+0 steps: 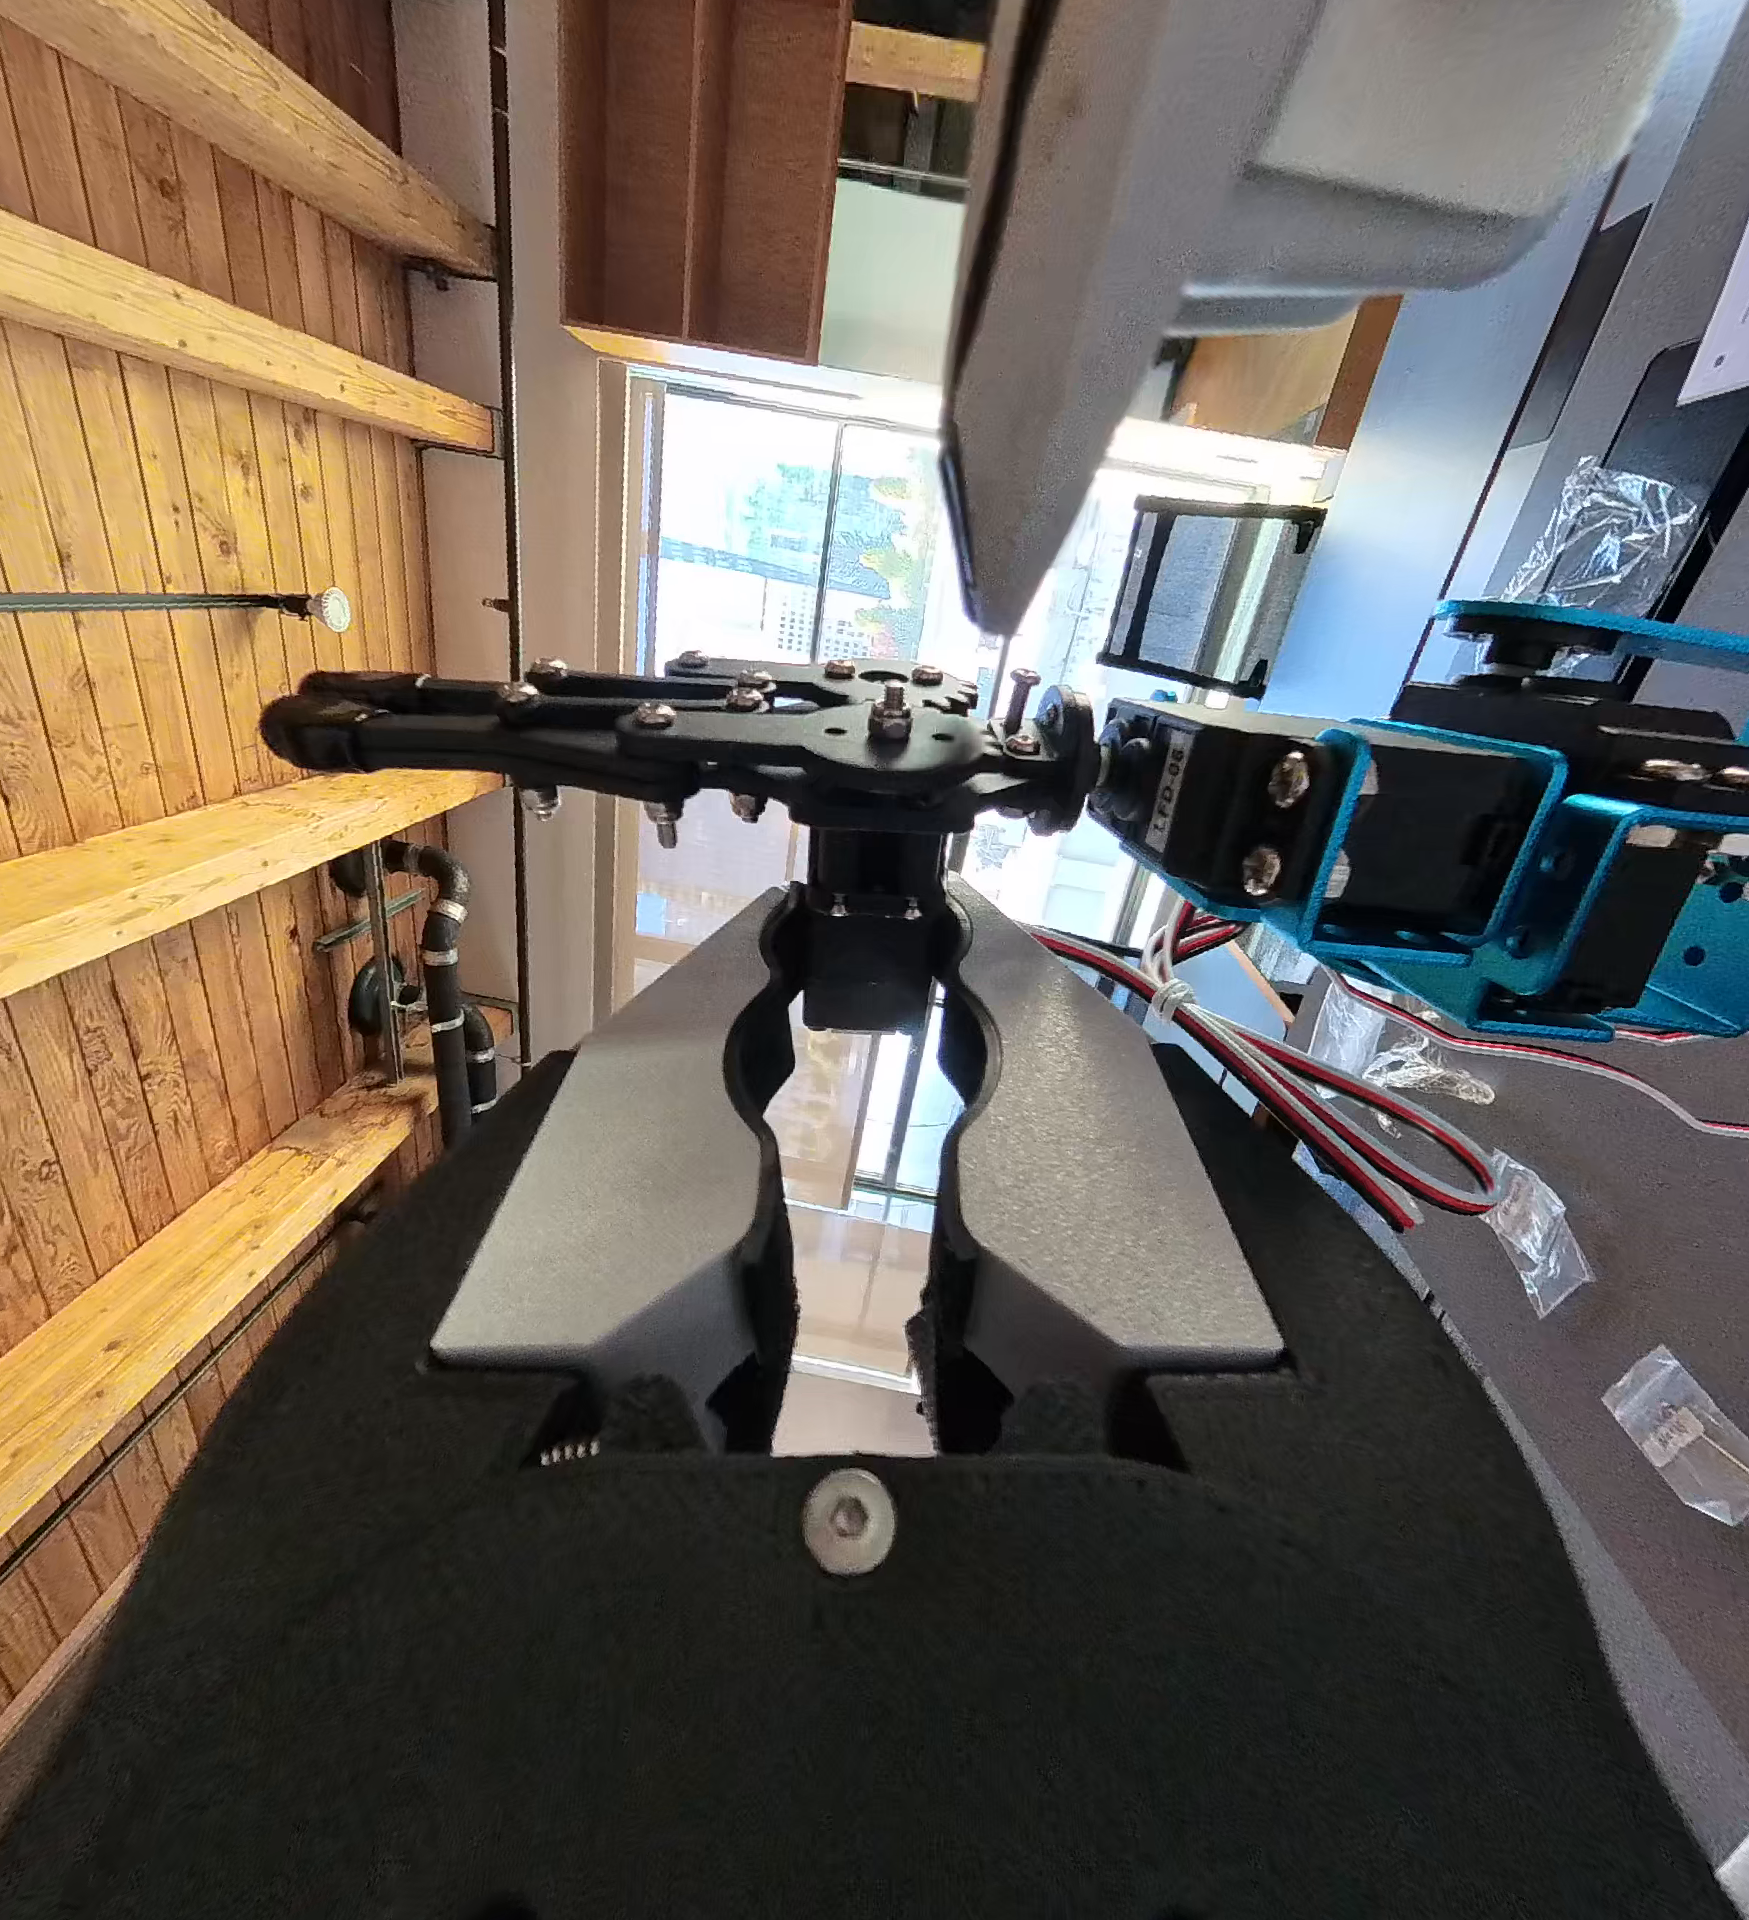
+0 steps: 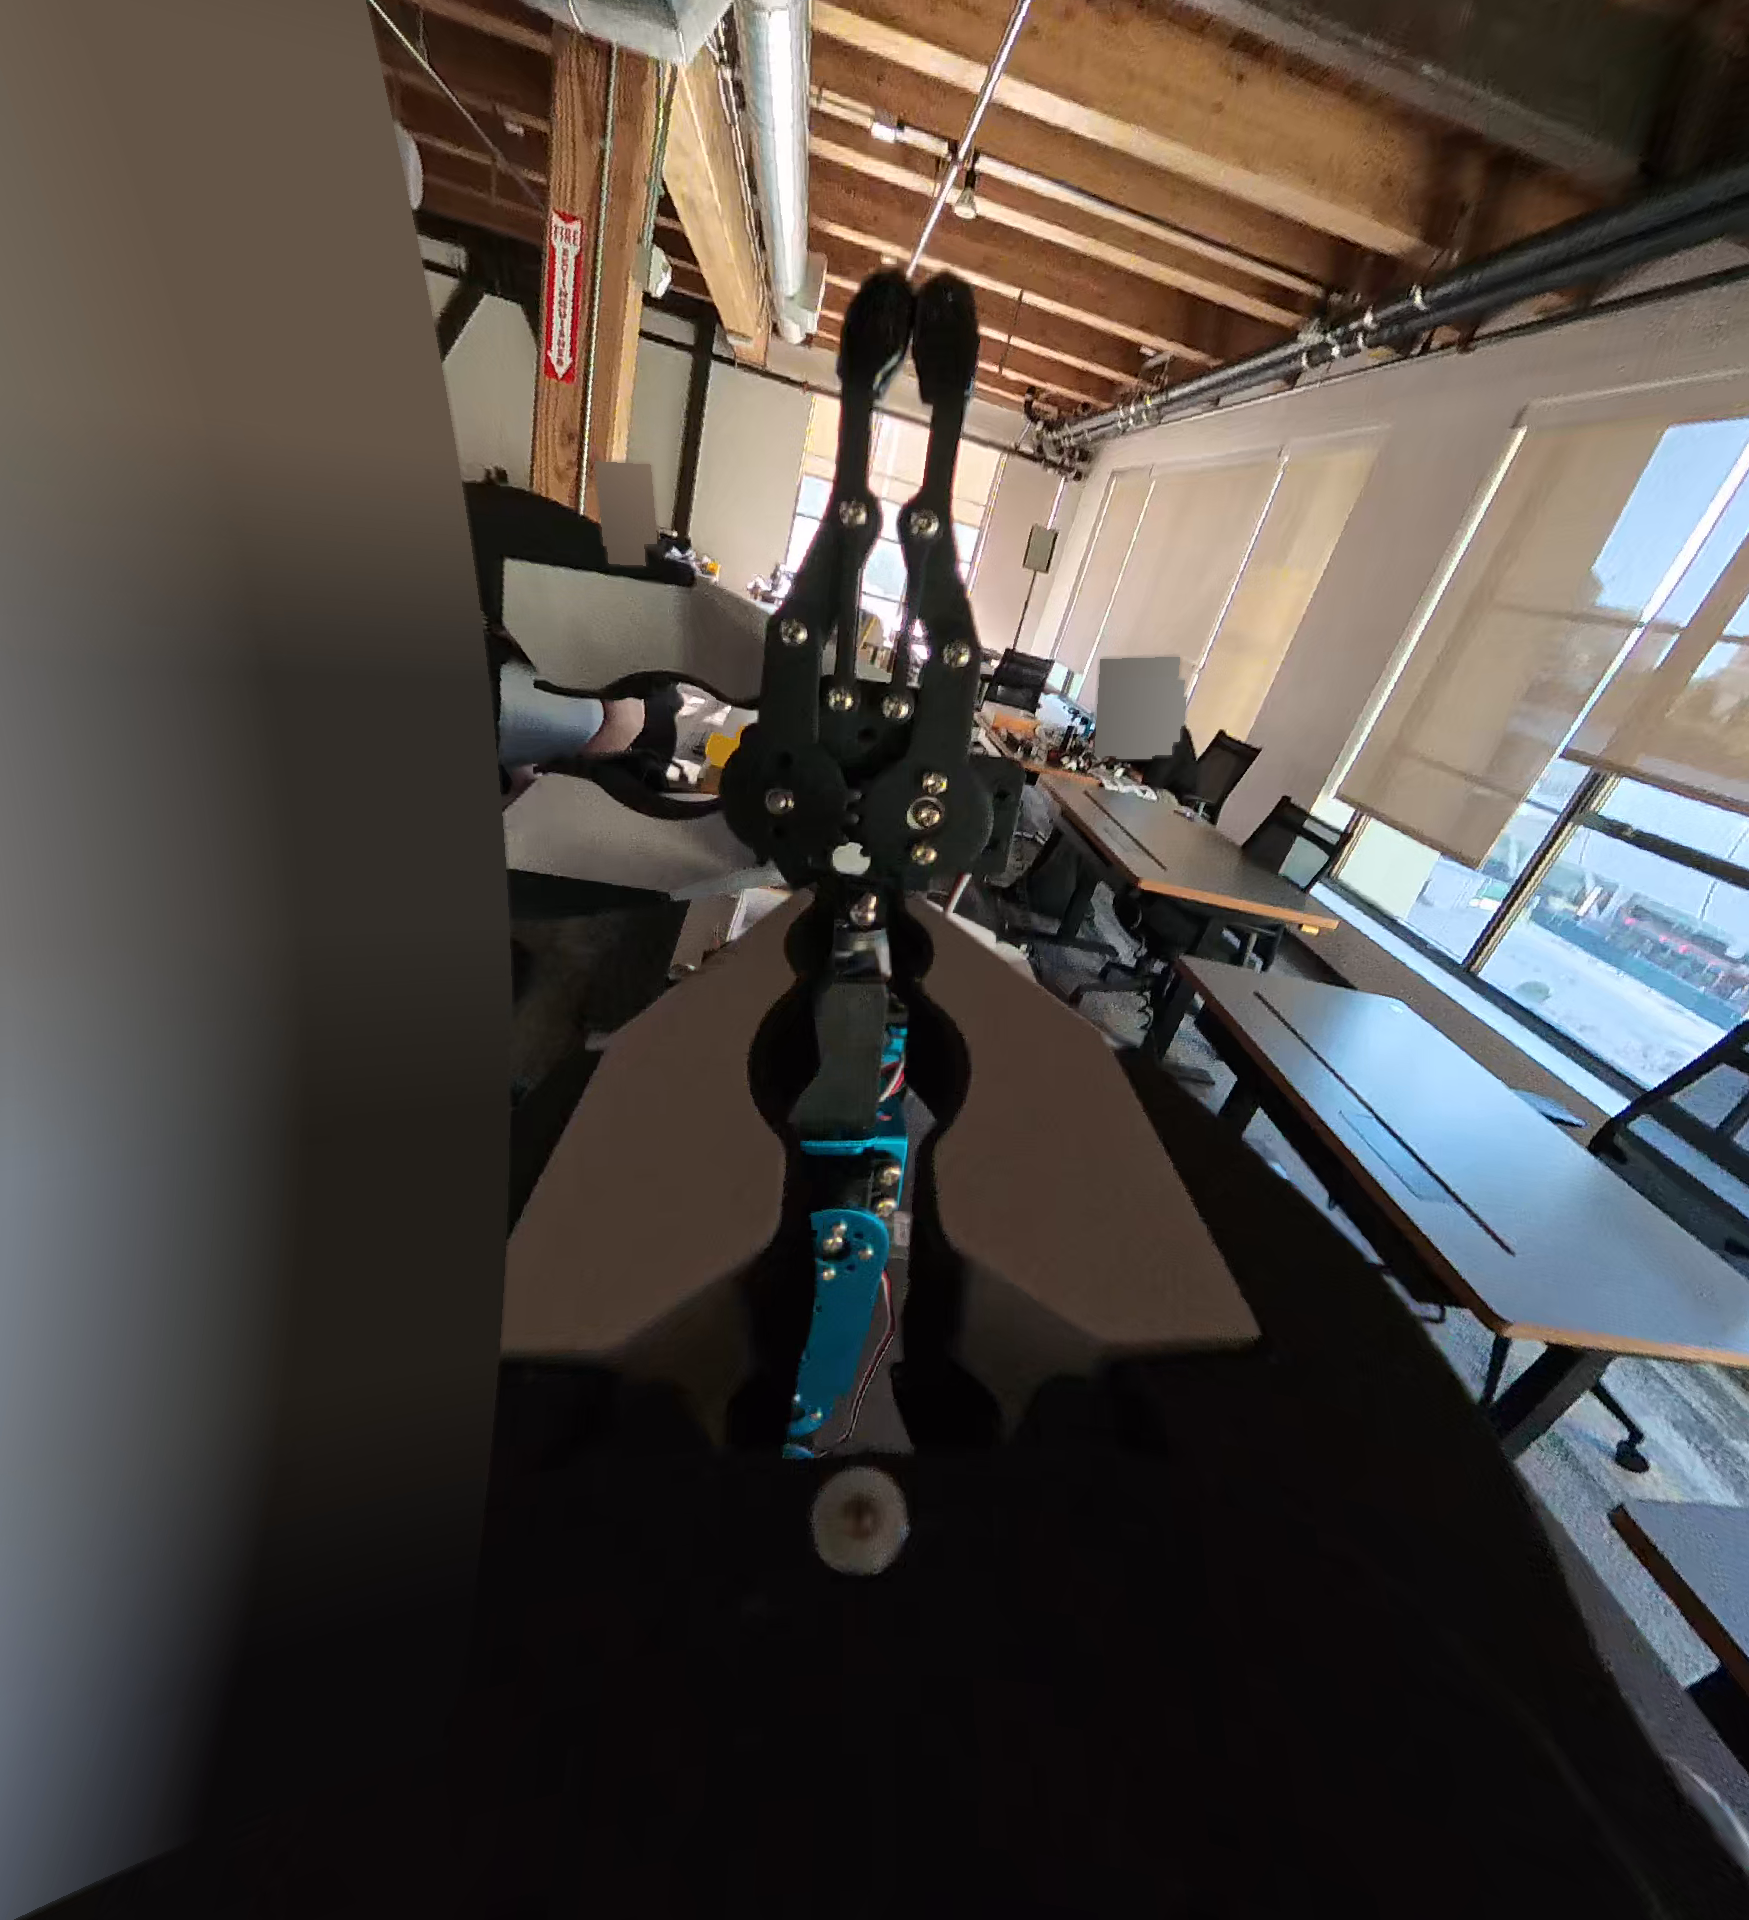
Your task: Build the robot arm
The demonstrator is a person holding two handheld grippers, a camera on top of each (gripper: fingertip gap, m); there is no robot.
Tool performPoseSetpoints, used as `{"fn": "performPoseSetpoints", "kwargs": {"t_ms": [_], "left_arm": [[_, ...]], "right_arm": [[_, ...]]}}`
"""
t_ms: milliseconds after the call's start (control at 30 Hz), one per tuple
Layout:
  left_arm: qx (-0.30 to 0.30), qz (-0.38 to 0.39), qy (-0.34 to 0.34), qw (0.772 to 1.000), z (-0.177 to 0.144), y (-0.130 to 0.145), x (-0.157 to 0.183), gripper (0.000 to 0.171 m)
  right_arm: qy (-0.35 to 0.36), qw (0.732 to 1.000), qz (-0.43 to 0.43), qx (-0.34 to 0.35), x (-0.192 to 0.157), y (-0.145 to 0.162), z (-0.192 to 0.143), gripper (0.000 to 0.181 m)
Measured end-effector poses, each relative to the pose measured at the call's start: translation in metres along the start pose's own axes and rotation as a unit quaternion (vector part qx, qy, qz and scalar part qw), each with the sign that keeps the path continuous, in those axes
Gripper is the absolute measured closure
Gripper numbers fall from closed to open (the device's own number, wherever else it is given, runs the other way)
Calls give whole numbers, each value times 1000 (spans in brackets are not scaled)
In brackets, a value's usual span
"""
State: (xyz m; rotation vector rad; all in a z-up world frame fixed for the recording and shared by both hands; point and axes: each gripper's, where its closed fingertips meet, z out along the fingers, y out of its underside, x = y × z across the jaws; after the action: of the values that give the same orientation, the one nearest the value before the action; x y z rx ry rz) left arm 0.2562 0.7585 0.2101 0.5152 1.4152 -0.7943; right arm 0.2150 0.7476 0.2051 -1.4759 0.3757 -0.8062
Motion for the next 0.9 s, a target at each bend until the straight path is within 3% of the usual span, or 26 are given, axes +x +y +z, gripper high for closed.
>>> {"fn": "performPoseSetpoints", "kwargs": {"t_ms": [33, 500, 667, 867, 900], "left_arm": [[0, -1, 0, 1000, 0, 0, 0, 150], [8, -15, -3, 1000, -3, -1, 0, 150], [3, -15, 1, 1000, -2, -1, 1, 149], [-1, -7, 2, 1000, -1, 0, 1, 150], [0, -8, 2, 1000, -1, 0, 1, 149]], "right_arm": [[1, 1000, 3, -5, 1, 2, 2, 172], [-17, 1000, -1, -17, -2, 3, 6, 181], [11, 999, -25, -20, -1, 2, 9, 181], [-2, 1000, 13, -3, 0, 1, 5, 181], [4, 1000, 15, -3, 1, 2, 4, 173]]}}
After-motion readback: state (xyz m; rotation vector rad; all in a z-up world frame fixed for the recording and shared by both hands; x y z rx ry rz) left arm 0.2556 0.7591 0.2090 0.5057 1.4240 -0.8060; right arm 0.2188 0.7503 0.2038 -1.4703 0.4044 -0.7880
